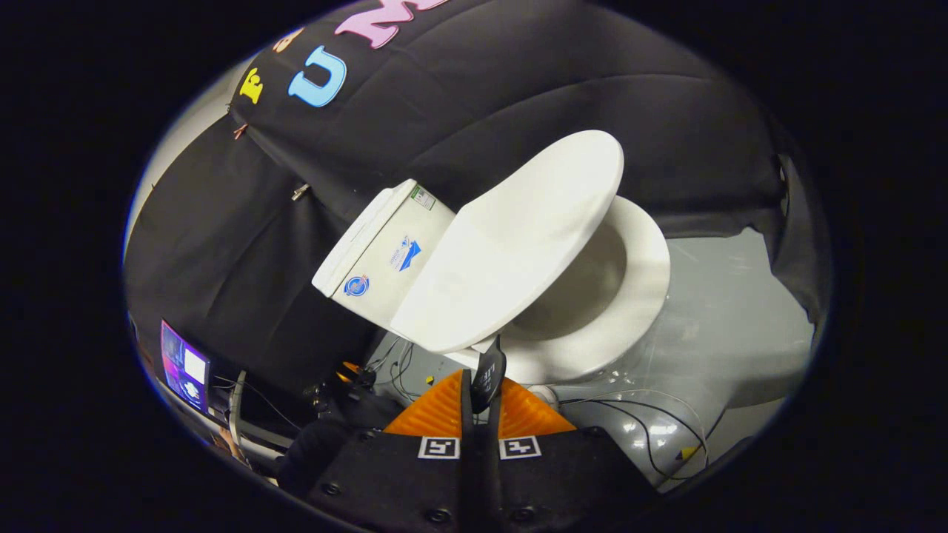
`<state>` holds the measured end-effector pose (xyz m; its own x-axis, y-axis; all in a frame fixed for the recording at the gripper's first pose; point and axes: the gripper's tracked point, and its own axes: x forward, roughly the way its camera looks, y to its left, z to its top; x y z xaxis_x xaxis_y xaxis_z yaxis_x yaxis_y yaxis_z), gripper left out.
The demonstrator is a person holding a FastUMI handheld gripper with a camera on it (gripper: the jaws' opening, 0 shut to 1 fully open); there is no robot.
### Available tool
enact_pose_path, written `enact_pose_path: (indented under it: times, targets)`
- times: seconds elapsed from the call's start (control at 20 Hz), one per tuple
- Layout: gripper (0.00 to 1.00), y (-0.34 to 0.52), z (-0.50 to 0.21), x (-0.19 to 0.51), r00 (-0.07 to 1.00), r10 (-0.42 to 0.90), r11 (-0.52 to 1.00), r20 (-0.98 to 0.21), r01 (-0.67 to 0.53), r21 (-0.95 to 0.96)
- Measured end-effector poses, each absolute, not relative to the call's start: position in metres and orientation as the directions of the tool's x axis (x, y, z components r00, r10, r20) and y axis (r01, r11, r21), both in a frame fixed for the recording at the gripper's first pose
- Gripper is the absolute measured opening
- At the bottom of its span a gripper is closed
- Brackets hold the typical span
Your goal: Open the toilet lid.
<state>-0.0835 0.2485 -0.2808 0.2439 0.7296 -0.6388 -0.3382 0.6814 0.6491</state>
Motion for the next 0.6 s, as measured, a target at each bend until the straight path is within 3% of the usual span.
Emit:
enact_pose_path:
  times: [0.6]
  targets:
    - [0.05,0.335,-0.152,-0.066,0.385,0.695,0.705,-0.608,-0.532,0.469]
